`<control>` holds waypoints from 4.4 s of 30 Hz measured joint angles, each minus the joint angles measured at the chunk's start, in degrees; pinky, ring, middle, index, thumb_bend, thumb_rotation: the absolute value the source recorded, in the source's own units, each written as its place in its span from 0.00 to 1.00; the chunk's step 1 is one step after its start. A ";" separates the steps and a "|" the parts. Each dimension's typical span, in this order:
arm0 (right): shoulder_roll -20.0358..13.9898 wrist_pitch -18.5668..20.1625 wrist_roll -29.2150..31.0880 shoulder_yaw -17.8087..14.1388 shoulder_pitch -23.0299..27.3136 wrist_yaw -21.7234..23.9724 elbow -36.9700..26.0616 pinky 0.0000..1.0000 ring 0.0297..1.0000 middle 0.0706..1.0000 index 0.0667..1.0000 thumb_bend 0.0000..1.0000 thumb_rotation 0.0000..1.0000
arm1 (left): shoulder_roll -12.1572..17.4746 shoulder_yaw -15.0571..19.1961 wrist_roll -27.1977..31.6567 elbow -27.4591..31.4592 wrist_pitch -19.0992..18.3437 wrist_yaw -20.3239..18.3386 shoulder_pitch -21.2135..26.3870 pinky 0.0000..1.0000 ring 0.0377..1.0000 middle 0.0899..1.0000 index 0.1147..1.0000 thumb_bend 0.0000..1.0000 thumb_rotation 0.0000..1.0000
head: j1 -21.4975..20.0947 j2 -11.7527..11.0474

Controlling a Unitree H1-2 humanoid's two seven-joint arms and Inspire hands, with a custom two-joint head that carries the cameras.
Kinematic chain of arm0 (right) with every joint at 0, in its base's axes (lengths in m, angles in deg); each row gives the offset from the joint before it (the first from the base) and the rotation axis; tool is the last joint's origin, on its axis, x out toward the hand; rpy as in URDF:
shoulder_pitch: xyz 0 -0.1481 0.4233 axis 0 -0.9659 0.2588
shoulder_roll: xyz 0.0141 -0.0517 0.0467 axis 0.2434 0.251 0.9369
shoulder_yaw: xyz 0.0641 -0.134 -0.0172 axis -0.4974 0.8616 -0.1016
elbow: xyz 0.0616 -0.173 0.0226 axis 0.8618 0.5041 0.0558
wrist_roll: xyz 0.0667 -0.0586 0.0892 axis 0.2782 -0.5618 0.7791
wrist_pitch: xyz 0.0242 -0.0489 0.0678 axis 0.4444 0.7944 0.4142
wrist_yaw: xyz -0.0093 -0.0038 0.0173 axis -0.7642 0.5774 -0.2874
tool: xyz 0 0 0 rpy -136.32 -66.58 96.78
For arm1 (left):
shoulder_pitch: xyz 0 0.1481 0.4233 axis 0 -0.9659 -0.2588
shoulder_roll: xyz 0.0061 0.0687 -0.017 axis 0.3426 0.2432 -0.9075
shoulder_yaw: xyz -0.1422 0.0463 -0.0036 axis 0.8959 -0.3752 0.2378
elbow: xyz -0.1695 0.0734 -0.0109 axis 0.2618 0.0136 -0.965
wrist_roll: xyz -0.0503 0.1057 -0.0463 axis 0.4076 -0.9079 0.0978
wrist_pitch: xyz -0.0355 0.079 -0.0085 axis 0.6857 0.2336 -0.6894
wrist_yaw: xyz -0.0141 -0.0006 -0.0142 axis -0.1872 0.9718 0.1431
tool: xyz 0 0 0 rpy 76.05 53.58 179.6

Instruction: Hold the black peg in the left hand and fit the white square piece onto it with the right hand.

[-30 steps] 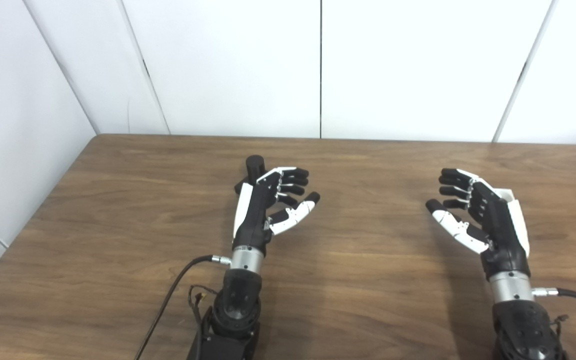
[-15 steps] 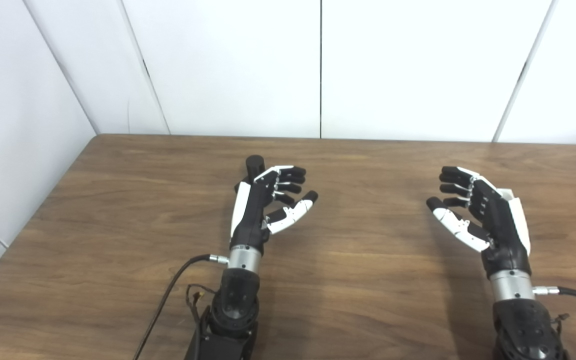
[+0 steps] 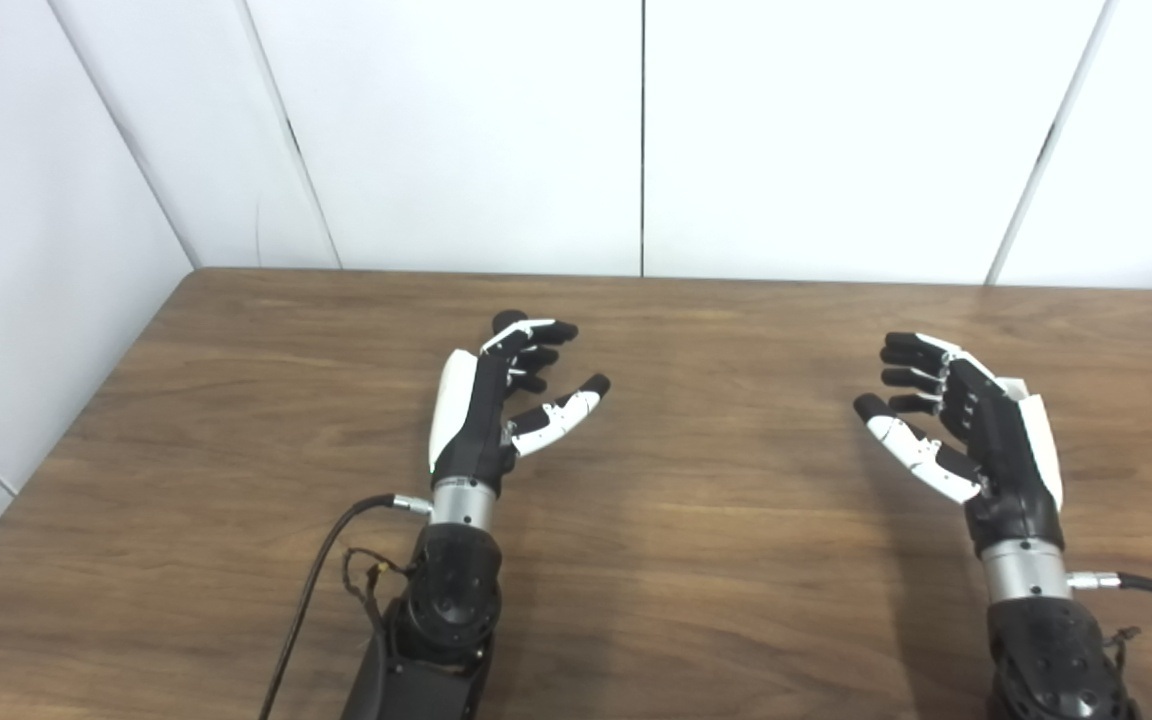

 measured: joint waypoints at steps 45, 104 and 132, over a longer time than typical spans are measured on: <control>-0.74 -0.01 0.59 -0.38 0.03 0.04 -0.31 0.65 0.71 0.72 0.71 0.52 0.35 | 7.47 -3.23 -21.23 -21.99 -11.63 14.11 11.62 1.00 1.00 1.00 0.76 0.83 0.53 | -0.53 0.35; -0.60 2.44 -0.19 -1.57 -0.84 0.01 -2.80 0.66 0.72 0.72 0.70 0.52 0.38 | 7.11 -7.92 -13.61 -29.93 -11.38 15.94 14.38 1.00 0.95 0.86 0.42 0.52 0.08 | -1.85 1.84; -0.29 3.00 -0.21 -1.67 -0.82 0.00 -3.07 0.67 0.73 0.73 0.71 0.51 0.41 | 9.67 -11.88 -4.98 -18.80 -2.03 1.74 9.33 1.00 0.97 0.89 0.42 0.51 0.09 | -5.80 2.02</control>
